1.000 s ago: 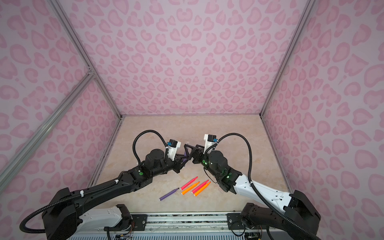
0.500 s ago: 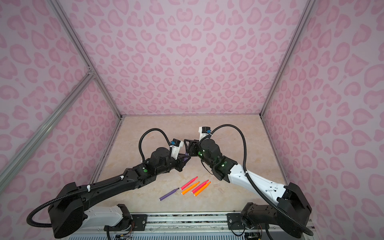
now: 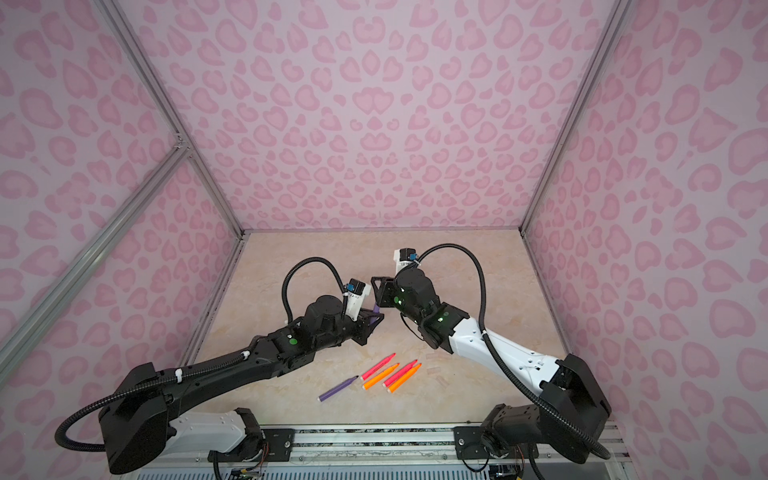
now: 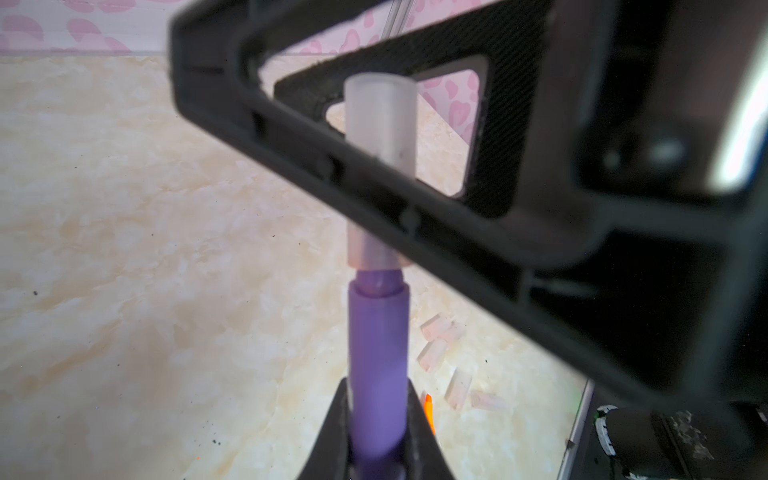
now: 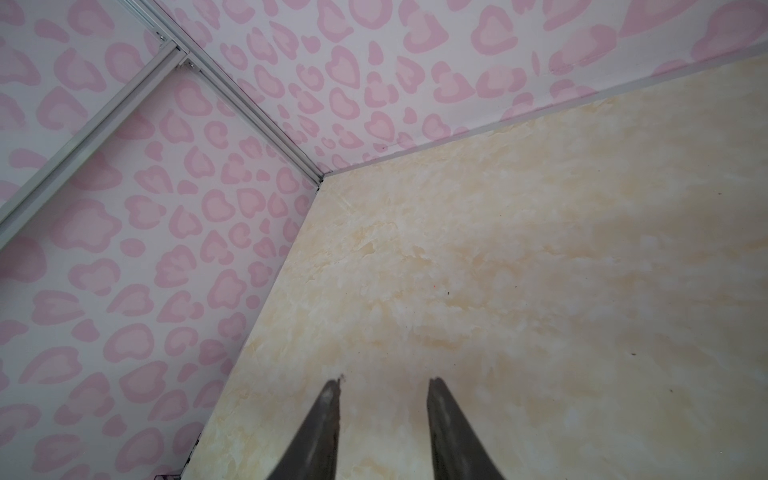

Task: Insert the pens into the pen caps
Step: 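Press the cap down onto the purple marker with the right gripper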

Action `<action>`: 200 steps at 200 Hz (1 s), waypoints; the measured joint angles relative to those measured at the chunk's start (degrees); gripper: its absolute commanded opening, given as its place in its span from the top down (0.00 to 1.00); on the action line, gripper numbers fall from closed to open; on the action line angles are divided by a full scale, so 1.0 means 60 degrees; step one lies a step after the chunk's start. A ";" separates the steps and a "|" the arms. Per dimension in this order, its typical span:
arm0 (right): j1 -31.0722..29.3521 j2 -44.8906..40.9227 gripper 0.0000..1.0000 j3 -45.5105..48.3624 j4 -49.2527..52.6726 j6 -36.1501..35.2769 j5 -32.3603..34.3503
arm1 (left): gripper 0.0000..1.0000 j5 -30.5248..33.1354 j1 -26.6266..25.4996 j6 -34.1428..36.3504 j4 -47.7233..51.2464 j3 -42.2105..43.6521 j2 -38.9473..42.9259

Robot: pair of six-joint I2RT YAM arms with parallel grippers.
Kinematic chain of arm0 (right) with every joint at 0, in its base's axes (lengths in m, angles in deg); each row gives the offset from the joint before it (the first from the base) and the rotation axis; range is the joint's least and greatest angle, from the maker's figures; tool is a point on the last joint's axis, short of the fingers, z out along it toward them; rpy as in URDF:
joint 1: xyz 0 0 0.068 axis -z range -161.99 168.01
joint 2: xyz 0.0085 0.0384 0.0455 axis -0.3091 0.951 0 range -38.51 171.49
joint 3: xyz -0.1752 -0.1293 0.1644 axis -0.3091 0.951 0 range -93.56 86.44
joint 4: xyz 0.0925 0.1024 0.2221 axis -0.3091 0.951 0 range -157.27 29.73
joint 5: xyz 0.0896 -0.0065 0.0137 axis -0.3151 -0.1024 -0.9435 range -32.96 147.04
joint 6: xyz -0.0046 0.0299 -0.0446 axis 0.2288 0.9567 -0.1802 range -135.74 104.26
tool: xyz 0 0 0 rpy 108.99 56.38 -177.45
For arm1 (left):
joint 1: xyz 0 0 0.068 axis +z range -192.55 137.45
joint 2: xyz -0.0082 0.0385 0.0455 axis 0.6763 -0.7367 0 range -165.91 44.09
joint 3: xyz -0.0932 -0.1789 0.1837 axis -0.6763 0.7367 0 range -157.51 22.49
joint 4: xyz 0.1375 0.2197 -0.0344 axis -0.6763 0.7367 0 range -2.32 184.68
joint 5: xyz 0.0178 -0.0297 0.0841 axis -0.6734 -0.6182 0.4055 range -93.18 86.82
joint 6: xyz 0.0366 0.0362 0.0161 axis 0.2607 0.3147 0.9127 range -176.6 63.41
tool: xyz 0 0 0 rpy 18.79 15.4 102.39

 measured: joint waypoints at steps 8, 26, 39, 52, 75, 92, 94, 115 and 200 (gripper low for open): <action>0.0000 0.0004 0.70 0.0000 0.0011 0.0000 -0.0058 | 0.96 0.0004 0.0000 0.0000 0.0000 -0.0022 -0.0029; 0.0000 -0.0007 0.73 0.0000 0.0011 0.0000 -0.0058 | 0.96 0.0055 0.0000 0.0000 0.0007 -0.0069 -0.0080; 0.0000 -0.0025 0.75 0.0000 0.0011 0.0000 -0.0066 | 0.96 0.0066 0.0000 0.0000 0.0066 -0.0087 -0.0087; -0.0022 -0.0062 0.78 0.0007 0.0011 -0.0004 -0.0087 | 0.96 0.0073 0.0000 0.0000 0.0138 -0.0087 -0.0091; -0.0055 -0.0080 0.83 0.0044 0.0025 -0.0004 -0.0044 | 0.96 0.0142 0.0000 -0.0007 0.0197 -0.0135 -0.0142; -0.0102 -0.0076 0.83 0.0058 0.0033 -0.0004 0.0022 | 0.96 0.0146 0.0000 -0.0011 0.0211 -0.0142 -0.0157; -0.0109 -0.0076 0.84 0.0058 0.0033 -0.0004 0.0033 | 0.96 0.0146 0.0000 -0.0011 0.0215 -0.0142 -0.0157; -0.0197 -0.0076 0.86 0.0084 -0.0011 0.0000 0.0146 | 0.96 0.0153 0.0015 -0.0076 0.0226 -0.0109 -0.0109; -0.0317 -0.0586 0.84 0.1395 -0.2310 0.0346 -0.0969 | 0.96 -0.1792 0.0707 -0.0557 -0.0874 0.1126 0.1020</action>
